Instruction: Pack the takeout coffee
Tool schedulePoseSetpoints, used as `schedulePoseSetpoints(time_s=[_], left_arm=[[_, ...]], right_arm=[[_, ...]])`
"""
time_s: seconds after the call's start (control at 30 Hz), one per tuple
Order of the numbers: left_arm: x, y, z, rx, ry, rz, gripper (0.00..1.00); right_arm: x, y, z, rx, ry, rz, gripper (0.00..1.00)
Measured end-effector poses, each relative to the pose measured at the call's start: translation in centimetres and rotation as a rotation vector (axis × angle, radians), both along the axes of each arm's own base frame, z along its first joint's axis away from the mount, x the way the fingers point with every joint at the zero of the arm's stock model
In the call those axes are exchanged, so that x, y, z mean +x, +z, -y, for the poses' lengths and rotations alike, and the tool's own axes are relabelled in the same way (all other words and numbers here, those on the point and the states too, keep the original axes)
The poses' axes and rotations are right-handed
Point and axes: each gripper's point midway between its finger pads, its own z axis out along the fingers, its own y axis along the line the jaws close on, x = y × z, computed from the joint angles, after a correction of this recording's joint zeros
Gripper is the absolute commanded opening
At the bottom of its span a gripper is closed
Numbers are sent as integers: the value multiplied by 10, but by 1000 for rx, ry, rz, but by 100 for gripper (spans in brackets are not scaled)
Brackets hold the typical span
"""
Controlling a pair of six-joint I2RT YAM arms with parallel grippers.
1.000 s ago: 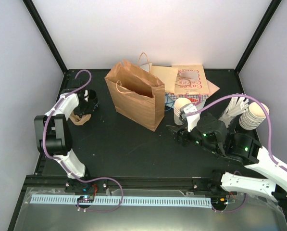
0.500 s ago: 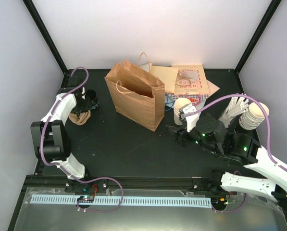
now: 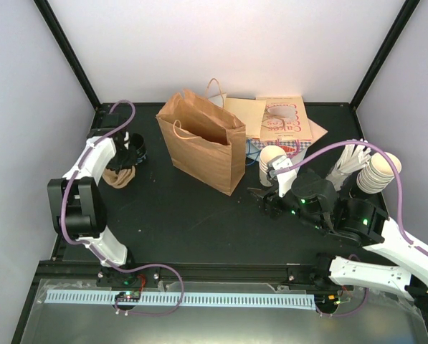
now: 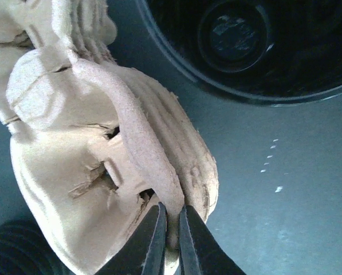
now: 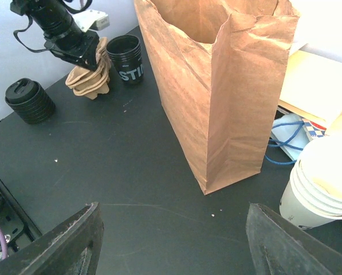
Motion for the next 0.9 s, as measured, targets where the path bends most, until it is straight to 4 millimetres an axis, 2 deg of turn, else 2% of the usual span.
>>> schedulePoseSetpoints(time_s=[0.1,0.3,0.67,0.9], left_arm=[[-6,-4,-3,92,-8,-48,8],[-14,4,-1,223,-42,-92,9],[-13,0,15,133,-99,-99,11],[-16,-21,16,128,-106,-161,11]], right_arm=[[0,0,0,0,1,-1,71],[-1,0,0,0,4,-2,71],[-2,-1,-2,2,12,-10,71],[-2,-1,-1,5,10,-14,71]])
